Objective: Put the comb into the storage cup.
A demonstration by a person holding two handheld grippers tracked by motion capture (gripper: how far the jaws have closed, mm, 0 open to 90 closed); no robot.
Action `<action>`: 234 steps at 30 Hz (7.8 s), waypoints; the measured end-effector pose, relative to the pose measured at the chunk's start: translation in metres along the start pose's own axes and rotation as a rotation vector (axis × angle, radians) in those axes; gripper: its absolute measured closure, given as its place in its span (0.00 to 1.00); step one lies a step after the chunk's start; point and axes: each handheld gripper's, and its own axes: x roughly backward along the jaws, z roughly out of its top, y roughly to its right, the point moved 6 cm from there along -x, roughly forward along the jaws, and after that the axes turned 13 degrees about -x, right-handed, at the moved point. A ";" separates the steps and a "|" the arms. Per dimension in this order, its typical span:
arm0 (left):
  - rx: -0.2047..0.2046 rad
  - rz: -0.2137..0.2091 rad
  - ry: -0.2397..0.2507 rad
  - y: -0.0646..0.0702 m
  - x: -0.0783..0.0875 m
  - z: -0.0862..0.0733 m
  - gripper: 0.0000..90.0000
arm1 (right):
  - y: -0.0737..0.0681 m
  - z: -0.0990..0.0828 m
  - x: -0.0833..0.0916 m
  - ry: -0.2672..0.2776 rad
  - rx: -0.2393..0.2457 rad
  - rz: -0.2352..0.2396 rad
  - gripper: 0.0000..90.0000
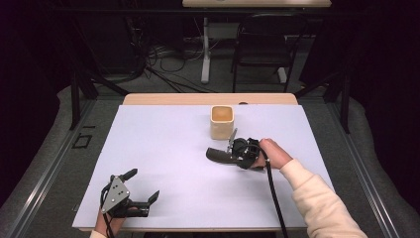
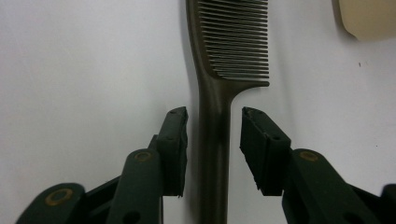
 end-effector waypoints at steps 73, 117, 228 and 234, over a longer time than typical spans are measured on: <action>-0.001 0.001 -0.006 0.000 0.000 0.000 0.00 | -0.001 0.000 0.014 0.045 -0.061 0.041 0.80; -0.001 0.001 -0.006 0.000 0.001 -0.001 0.00 | -0.010 -0.016 0.041 0.292 -0.161 0.108 0.80; 0.003 0.011 -0.007 -0.001 0.000 -0.001 0.00 | 0.027 -0.015 0.085 0.666 -0.367 -0.074 0.80; 0.000 0.008 -0.011 -0.001 0.000 -0.001 0.00 | 0.030 -0.010 0.086 0.655 -0.365 -0.081 0.80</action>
